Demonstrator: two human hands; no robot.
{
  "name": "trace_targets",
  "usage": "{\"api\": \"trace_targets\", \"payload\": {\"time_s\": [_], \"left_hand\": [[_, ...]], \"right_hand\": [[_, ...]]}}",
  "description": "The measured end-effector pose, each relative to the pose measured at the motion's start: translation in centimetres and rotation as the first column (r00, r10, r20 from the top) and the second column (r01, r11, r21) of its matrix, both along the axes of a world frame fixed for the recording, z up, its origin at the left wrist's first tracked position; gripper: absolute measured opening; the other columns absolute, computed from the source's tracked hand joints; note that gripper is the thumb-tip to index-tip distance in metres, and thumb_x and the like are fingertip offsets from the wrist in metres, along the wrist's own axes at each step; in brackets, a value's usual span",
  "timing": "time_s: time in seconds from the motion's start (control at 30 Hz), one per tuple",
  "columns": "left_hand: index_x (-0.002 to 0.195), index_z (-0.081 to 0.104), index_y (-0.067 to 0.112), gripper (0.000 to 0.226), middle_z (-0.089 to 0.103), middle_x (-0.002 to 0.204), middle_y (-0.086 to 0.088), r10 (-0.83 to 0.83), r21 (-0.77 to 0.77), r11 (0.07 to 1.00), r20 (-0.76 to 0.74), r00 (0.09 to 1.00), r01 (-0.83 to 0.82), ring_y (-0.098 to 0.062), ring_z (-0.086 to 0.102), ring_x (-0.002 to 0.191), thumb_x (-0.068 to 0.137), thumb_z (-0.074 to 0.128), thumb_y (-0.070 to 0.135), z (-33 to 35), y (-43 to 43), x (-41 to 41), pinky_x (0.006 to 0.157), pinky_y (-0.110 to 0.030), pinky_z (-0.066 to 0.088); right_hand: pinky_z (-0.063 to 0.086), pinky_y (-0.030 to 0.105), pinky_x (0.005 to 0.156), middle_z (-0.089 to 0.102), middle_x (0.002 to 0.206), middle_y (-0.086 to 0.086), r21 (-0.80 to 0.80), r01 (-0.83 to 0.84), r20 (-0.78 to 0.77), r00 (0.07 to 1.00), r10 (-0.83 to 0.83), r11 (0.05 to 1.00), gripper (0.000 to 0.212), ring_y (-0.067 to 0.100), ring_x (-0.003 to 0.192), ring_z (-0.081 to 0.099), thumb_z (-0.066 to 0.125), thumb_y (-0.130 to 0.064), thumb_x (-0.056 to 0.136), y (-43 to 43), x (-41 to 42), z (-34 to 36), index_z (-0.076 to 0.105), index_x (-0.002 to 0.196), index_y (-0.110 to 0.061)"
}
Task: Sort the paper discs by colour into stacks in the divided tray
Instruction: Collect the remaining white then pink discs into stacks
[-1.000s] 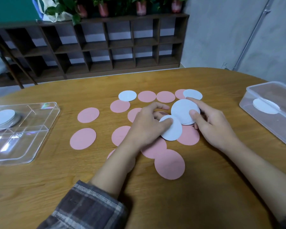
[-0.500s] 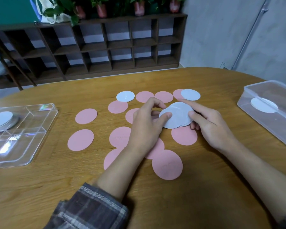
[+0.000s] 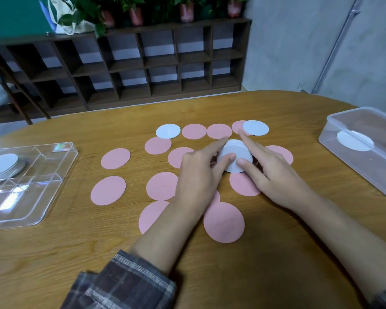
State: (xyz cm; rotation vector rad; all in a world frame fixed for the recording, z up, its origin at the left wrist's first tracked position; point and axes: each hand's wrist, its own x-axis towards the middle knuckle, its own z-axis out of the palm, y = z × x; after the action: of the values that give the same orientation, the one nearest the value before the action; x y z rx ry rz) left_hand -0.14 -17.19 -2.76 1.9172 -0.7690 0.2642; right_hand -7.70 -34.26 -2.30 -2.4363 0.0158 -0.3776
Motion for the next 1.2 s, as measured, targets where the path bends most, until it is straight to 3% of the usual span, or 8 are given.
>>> {"api": "trace_targets", "payload": {"time_s": [0.13,0.3,0.43,0.53,0.7,1.03,1.1,1.2], "left_hand": [[0.140,0.066,0.020,0.037,0.080,0.106,0.000,0.019,0.080,0.996,0.092,0.996,-0.027,-0.011,0.073,0.090,0.104,0.062,0.030,-0.2,-0.3,-0.3,0.080,-0.035,0.057],[0.142,0.063,0.024,0.040,0.079,0.110,0.002,-0.045,0.150,0.988,0.077,0.996,0.033,-0.015,0.074,0.099,0.104,0.057,0.035,0.2,-0.4,-0.2,0.085,-0.038,0.060],[0.139,0.064,0.020,0.039,0.074,0.124,0.002,-0.083,0.284,0.958,0.124,0.989,0.045,-0.015,0.068,0.113,0.102,0.059,0.031,0.7,-1.1,0.8,0.095,-0.038,0.056],[0.135,0.067,0.016,0.035,0.070,0.132,0.001,-0.124,0.387,0.920,0.148,0.981,0.058,-0.016,0.063,0.121,0.102,0.061,0.026,1.0,-2.2,2.1,0.100,-0.038,0.053],[0.138,0.064,0.014,0.038,0.066,0.137,-0.002,-0.167,0.493,0.867,0.165,0.972,0.065,-0.021,0.060,0.125,0.102,0.058,0.022,0.6,-5.1,4.7,0.103,-0.040,0.051],[0.156,0.044,0.021,0.056,0.050,0.158,-0.001,-0.182,0.627,0.770,0.041,0.982,0.116,-0.025,0.047,0.144,0.104,0.060,0.036,0.9,-11.9,9.0,0.116,-0.043,0.042],[0.152,0.050,0.021,0.053,0.056,0.152,-0.003,-0.173,0.648,0.752,0.022,0.985,0.118,-0.027,0.051,0.137,0.103,0.060,0.040,0.7,-12.4,9.5,0.112,-0.045,0.045],[0.122,0.069,0.010,0.042,0.073,0.119,-0.010,-0.144,0.627,0.776,0.069,0.987,0.070,-0.031,0.062,0.111,0.101,0.061,0.046,0.4,-12.2,9.8,0.092,-0.049,0.052]], "right_hand": [[0.035,0.019,0.096,0.050,0.138,-0.019,-0.005,0.013,0.022,1.000,-0.013,1.000,0.058,-0.001,0.119,0.047,0.046,-0.030,0.107,0.1,-0.1,0.1,0.026,0.161,-0.030],[0.037,0.008,0.077,0.065,0.103,-0.020,0.050,0.079,0.157,0.984,-0.086,0.996,0.034,-0.003,0.091,0.057,0.057,-0.016,0.102,-1.5,-0.3,0.3,0.059,0.134,-0.023],[0.035,0.007,0.075,0.067,0.107,-0.005,0.074,0.233,0.153,0.958,-0.242,0.970,0.032,0.006,0.082,0.050,0.056,-0.015,0.099,-3.9,-0.6,0.4,0.061,0.130,-0.024],[0.038,0.027,0.082,0.067,0.118,-0.003,0.093,0.359,0.129,0.920,-0.369,0.929,0.032,0.015,0.100,0.054,0.053,-0.018,0.099,-5.0,-1.0,0.4,0.060,0.130,-0.027],[0.039,0.032,0.090,0.064,0.129,0.005,0.190,0.522,0.061,0.839,-0.541,0.831,0.035,0.026,0.116,0.055,0.050,-0.021,0.102,-6.1,-0.8,0.2,0.057,0.136,-0.027],[0.043,0.037,0.100,0.058,0.140,0.005,0.174,0.592,0.006,0.798,-0.602,0.787,0.038,0.026,0.128,0.050,0.049,-0.023,0.105,-5.7,-0.4,0.7,0.051,0.143,-0.027],[0.043,0.035,0.098,0.058,0.140,0.004,0.167,0.600,0.003,0.793,-0.609,0.782,0.038,0.025,0.128,0.051,0.049,-0.023,0.105,-5.7,-0.3,0.7,0.050,0.143,-0.027],[0.044,0.035,0.097,0.059,0.139,0.004,0.139,0.606,0.018,0.789,-0.614,0.784,0.037,0.025,0.127,0.053,0.050,-0.023,0.105,-5.6,-0.3,0.7,0.050,0.142,-0.027]]}}
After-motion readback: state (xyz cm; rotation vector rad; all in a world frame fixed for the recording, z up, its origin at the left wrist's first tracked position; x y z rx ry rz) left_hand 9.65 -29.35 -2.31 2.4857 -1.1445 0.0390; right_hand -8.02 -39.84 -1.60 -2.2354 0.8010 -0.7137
